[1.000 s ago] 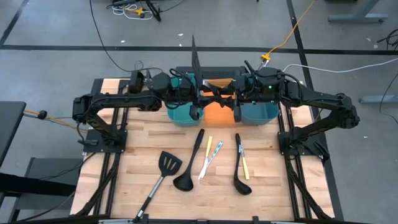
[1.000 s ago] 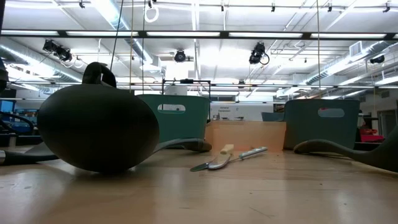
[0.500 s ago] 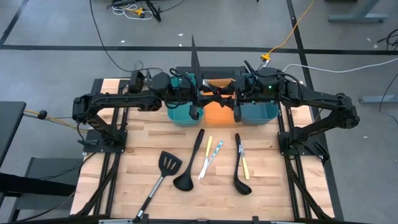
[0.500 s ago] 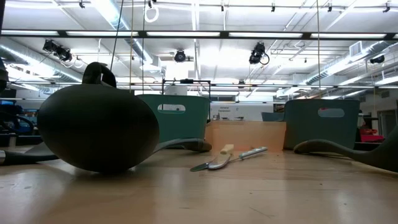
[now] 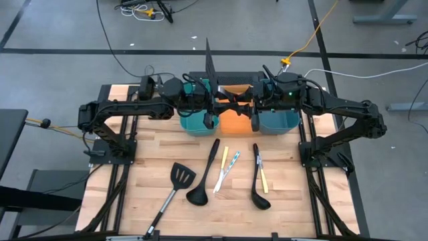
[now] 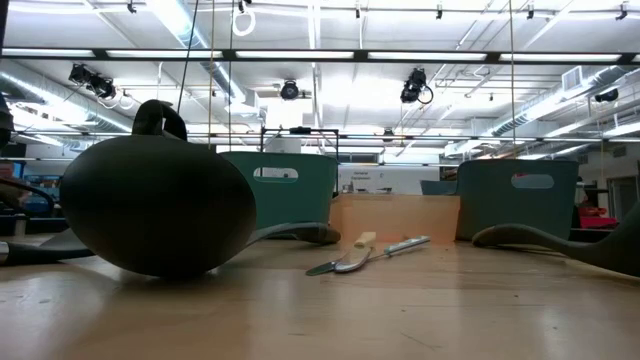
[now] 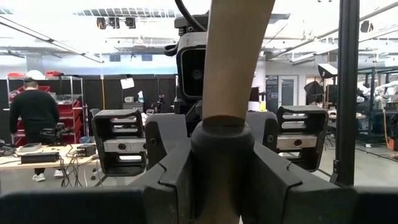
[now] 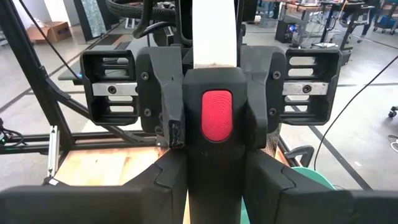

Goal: Pick & Place Kitchen Items
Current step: Put the right black spatula into the green bin

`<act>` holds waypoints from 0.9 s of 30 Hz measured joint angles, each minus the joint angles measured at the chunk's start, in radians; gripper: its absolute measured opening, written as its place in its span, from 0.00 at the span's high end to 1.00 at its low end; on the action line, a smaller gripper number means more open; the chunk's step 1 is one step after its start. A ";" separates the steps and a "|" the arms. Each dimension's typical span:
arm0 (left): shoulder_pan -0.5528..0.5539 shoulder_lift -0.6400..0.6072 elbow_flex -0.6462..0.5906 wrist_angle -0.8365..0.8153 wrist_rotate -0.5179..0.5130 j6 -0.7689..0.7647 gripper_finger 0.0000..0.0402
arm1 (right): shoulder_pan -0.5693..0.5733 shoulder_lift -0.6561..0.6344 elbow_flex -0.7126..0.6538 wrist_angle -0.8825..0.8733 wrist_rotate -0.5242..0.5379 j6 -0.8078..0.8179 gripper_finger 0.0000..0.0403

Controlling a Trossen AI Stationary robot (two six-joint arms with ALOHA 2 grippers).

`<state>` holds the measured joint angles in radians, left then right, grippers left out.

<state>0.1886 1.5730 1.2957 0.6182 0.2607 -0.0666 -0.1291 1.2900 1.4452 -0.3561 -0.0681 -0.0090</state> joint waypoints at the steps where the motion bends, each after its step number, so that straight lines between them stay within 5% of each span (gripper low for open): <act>1: 0.000 0.000 0.000 0.000 0.003 0.000 0.70 | 0.000 0.000 0.000 0.000 0.000 0.000 0.70; 27: 0.000 0.000 0.000 0.001 -0.001 -0.022 0.70 | 0.000 0.000 0.000 -0.003 -0.001 0.002 0.70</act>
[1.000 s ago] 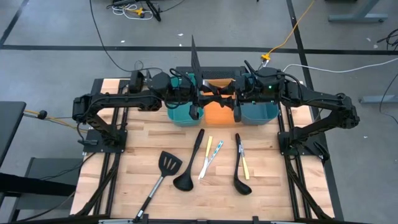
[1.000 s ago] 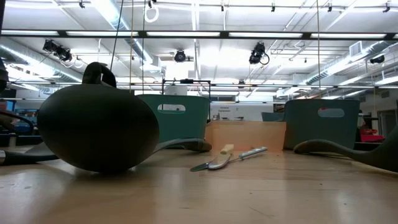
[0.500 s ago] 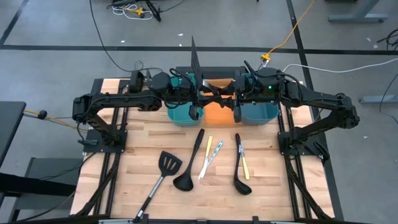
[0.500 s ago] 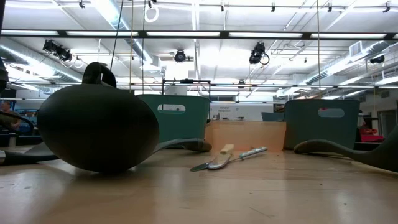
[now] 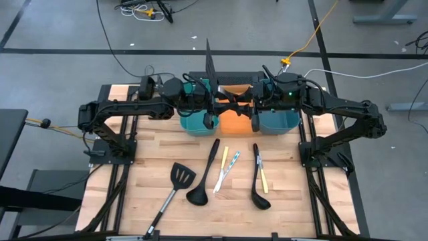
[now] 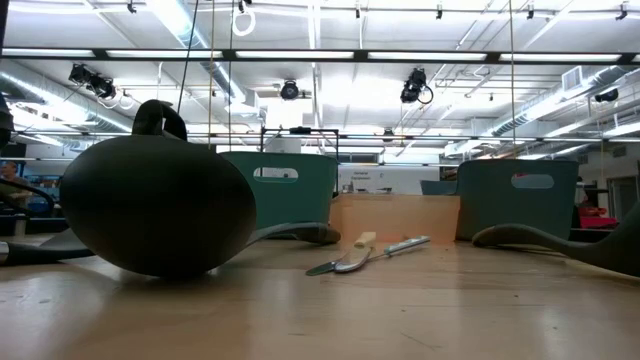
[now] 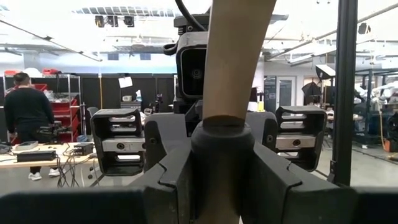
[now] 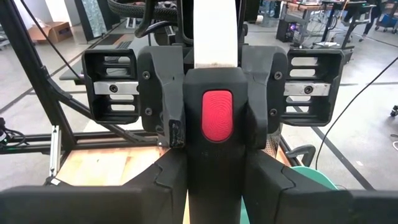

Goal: Pick & Place Kitchen Items
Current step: Put the right black spatula into the green bin

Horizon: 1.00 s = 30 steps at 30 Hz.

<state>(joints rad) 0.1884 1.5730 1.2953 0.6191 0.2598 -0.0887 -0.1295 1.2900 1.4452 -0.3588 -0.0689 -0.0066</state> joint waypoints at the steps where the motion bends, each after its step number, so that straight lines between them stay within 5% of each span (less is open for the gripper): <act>1: 0.000 0.000 0.000 0.000 -0.005 -0.005 0.70 | 0.000 0.000 0.000 0.000 0.000 0.002 0.70; 7: -0.001 0.000 0.000 0.001 -0.062 -0.050 0.47 | 0.000 0.000 0.000 0.001 0.000 -0.001 0.70; 10: 0.000 0.000 0.000 0.001 -0.065 -0.051 0.44 | 0.000 0.000 0.000 0.000 0.001 -0.001 0.70; 23: 0.000 0.000 0.000 0.001 -0.046 -0.032 0.68 | 0.000 0.000 0.000 -0.001 0.001 0.000 0.70; 30: 0.000 0.000 0.000 0.001 -0.040 -0.030 0.69 | 0.000 0.000 0.000 -0.001 0.001 -0.001 0.70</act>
